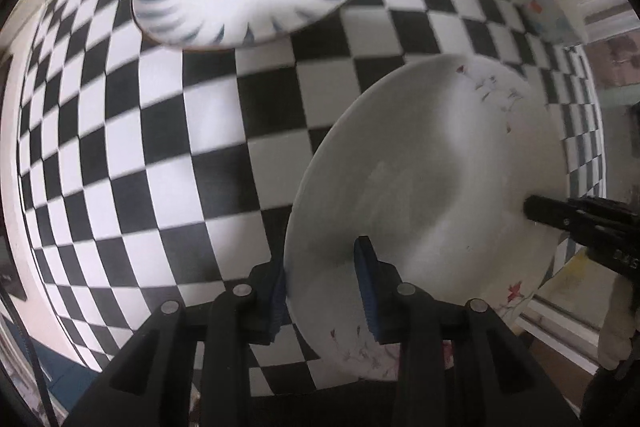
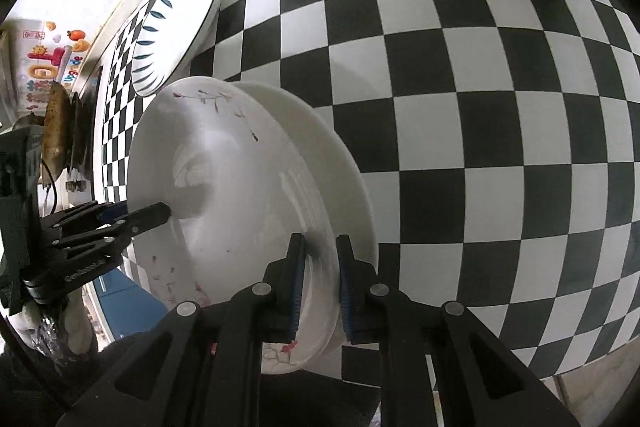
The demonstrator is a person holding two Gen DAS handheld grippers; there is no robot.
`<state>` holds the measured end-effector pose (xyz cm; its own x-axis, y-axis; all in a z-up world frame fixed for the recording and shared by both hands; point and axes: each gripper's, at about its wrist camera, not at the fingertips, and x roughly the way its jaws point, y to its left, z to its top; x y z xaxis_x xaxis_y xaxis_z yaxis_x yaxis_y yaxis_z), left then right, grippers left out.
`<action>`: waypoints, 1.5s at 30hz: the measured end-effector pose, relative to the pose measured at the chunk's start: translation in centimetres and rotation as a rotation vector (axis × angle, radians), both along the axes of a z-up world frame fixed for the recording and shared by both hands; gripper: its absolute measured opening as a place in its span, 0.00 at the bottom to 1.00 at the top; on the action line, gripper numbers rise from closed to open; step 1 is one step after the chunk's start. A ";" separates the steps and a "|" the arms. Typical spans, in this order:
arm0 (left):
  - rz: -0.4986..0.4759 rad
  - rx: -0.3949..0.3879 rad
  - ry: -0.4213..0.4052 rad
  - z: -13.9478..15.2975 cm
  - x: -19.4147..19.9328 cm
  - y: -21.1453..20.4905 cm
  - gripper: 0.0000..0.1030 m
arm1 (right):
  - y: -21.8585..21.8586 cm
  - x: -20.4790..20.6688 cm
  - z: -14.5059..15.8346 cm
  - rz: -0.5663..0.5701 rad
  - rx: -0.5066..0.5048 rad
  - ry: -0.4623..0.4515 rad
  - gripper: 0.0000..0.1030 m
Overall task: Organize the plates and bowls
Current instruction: 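Carry the stacked plates with both tools and set them on the cloth, then move both tools to the blue-striped plate and close them on its rim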
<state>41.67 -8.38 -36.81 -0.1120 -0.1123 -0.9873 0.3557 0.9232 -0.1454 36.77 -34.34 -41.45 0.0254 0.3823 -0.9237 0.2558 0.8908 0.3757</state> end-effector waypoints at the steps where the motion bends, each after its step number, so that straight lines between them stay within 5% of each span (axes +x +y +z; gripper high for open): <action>1: 0.000 0.008 0.007 -0.3 -0.3 -0.2 0.28 | 0.2 0.2 -0.1 0.006 -0.008 0.000 0.16; 22: -0.017 0.065 0.002 -0.6 -2.8 -2.5 0.28 | 2.0 2.7 -0.5 -0.026 -0.091 0.160 0.17; 34: -0.029 0.057 -0.096 4.9 -3.3 -3.6 0.28 | 3.5 2.1 2.3 -0.019 -0.155 0.106 0.18; 45: -0.027 -0.041 -0.115 10.2 -1.8 -2.6 0.28 | 6.5 2.0 6.4 0.001 -0.130 0.041 0.18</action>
<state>39.83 -10.98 -26.62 -0.0015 -0.1511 -0.9885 0.3971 0.9071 -0.1393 38.78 -27.84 -35.07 -0.0142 0.2597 -0.9656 0.2677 0.9314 0.2466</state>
